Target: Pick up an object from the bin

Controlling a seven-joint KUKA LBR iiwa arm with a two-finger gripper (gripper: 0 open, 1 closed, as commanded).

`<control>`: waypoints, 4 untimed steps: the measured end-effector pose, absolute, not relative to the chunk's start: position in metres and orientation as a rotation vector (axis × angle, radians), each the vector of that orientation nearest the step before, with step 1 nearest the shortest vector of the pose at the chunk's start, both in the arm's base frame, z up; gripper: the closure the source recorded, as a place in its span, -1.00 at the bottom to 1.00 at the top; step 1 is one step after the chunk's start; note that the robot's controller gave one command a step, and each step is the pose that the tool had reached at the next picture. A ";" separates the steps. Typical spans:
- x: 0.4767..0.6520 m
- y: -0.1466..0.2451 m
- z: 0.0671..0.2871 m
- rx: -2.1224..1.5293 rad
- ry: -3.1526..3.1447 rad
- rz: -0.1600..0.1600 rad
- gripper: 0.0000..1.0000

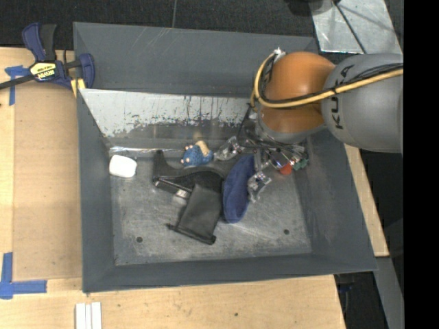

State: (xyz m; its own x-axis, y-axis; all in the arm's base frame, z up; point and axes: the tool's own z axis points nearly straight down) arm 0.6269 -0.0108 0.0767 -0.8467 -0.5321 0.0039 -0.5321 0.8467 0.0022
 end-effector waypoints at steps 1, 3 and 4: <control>0.611 -0.001 0.102 1.352 -2.840 0.002 -1.00; 0.618 0.021 0.080 2.251 -2.208 0.025 -1.00; 0.620 0.020 0.083 2.242 -2.209 0.008 -1.00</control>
Offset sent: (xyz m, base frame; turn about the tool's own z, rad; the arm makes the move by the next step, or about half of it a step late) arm -0.0176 0.0098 0.0233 -0.3278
